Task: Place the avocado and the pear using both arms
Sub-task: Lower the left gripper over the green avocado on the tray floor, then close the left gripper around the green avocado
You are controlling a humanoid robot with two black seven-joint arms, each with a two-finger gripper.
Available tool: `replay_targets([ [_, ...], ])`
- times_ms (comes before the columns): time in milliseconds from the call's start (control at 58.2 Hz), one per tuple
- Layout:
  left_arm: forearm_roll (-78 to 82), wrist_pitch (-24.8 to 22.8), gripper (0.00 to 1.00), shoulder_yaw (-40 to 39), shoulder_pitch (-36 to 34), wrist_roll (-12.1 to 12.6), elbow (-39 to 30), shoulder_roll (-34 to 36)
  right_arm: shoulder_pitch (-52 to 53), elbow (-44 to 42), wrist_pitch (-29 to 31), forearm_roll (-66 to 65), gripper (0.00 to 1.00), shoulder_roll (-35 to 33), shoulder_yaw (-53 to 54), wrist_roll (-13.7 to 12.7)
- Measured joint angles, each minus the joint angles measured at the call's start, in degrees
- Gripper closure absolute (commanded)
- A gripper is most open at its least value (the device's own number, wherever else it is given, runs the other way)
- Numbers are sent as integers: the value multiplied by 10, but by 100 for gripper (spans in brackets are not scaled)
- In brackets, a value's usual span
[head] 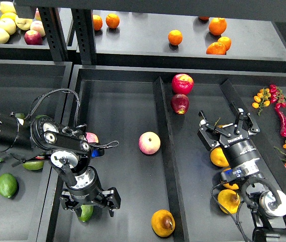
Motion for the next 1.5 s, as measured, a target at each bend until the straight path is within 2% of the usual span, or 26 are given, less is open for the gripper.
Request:
replay_targets([
  [292,2,6,1,0,40,0,54,-9,-2,3,1,0,1,0,4,0],
  [756,6,24,1,21,48,0,68,-9,-3,3,2,0,1,0,5,0],
  [1495,12,28,3,21,90,0,137,-9,-7,2,2,0,1,0,2,0],
])
